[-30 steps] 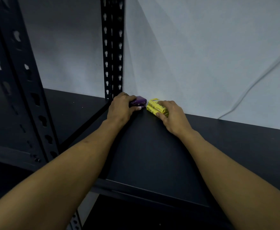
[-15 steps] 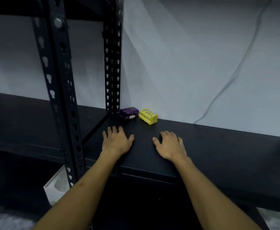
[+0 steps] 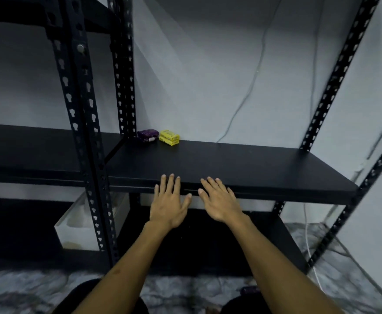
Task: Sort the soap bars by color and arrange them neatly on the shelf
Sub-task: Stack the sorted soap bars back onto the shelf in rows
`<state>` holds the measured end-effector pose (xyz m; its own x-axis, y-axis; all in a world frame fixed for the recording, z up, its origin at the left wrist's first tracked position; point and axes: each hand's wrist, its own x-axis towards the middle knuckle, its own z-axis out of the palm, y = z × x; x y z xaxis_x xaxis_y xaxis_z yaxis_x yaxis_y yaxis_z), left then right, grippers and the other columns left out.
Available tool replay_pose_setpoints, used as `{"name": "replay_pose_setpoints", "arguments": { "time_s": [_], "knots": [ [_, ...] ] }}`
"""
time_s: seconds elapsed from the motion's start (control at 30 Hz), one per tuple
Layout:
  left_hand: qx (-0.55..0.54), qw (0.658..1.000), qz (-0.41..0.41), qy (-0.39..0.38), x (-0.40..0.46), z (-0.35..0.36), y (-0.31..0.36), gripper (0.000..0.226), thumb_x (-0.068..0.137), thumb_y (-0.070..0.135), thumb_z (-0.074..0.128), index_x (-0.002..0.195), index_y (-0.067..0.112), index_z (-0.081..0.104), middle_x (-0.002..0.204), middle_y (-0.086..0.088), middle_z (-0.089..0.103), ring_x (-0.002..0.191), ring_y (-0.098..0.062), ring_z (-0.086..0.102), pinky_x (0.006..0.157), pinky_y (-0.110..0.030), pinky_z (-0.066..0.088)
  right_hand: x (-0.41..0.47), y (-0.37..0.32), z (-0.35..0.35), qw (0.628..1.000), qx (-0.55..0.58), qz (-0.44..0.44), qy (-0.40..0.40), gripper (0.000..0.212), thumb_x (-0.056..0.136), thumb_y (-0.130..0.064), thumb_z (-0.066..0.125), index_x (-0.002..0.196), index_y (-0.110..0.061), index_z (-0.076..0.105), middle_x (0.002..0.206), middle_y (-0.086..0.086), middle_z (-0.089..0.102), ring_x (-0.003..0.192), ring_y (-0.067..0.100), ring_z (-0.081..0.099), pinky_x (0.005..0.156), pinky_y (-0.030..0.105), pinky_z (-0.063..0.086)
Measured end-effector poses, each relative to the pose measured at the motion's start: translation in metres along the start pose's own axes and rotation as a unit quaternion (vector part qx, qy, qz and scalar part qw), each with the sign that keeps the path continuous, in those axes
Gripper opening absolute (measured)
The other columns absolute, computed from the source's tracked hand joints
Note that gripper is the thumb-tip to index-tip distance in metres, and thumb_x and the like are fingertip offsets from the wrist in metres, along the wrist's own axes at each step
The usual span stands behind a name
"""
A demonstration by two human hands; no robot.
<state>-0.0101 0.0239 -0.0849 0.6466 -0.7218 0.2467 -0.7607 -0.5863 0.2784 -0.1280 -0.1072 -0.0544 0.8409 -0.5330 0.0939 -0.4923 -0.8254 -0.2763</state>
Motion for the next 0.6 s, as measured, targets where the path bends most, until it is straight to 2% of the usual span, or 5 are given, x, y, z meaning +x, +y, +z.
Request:
{"name": "replay_pose_setpoints", "arguments": {
  "time_s": [0.07,0.17,0.3,0.5,0.6],
  "knots": [
    [-0.040,0.999,0.010,-0.003,-0.028,0.016,0.015,0.072,0.102,0.058,0.021,0.160,0.017,0.006,0.168,-0.004,-0.003,0.154,-0.023,-0.010,0.125,-0.043,-0.004,-0.032,0.010,0.000,0.999,0.046,0.028,0.007,0.060,0.104,-0.055,0.018,0.158,-0.030,0.015,0.166,-0.006,0.011,0.152,0.017,0.007,0.122,0.046,0.009],
    [-0.072,0.995,0.040,-0.062,-0.061,0.041,0.048,0.073,0.102,0.059,0.024,0.159,0.017,0.012,0.167,-0.006,0.008,0.154,-0.024,0.000,0.125,-0.045,0.002,-0.084,0.039,0.014,0.992,0.092,0.085,0.012,0.062,0.102,-0.058,0.024,0.157,-0.030,0.017,0.162,-0.001,0.024,0.149,0.022,0.022,0.118,0.048,0.017],
    [-0.098,0.983,0.071,-0.139,-0.101,0.083,0.089,0.070,0.102,0.058,0.029,0.158,0.016,0.021,0.166,-0.008,0.015,0.154,-0.027,0.006,0.124,-0.047,0.009,-0.144,0.090,0.046,0.969,0.177,0.170,0.012,0.064,0.100,-0.061,0.031,0.156,-0.030,0.024,0.160,-0.001,0.030,0.147,0.026,0.028,0.117,0.052,0.024],
    [-0.070,0.950,0.096,-0.289,-0.152,0.155,0.134,0.070,0.101,0.058,0.032,0.156,0.015,0.026,0.164,-0.008,0.021,0.151,-0.029,0.016,0.122,-0.046,0.017,-0.240,0.156,0.098,0.914,0.288,0.282,0.046,0.055,0.103,-0.044,0.043,0.149,-0.013,0.040,0.150,0.009,0.046,0.137,0.027,0.044,0.109,0.032,0.034],
    [-0.083,0.939,0.083,-0.324,-0.179,0.189,0.146,0.063,0.101,0.055,0.037,0.150,0.015,0.037,0.156,-0.011,0.037,0.144,-0.032,0.033,0.116,-0.043,0.029,-0.292,0.188,0.138,0.882,0.311,0.354,0.031,0.057,0.103,-0.042,0.046,0.148,-0.009,0.041,0.149,0.013,0.047,0.135,0.028,0.046,0.110,0.034,0.035]
  ]
}}
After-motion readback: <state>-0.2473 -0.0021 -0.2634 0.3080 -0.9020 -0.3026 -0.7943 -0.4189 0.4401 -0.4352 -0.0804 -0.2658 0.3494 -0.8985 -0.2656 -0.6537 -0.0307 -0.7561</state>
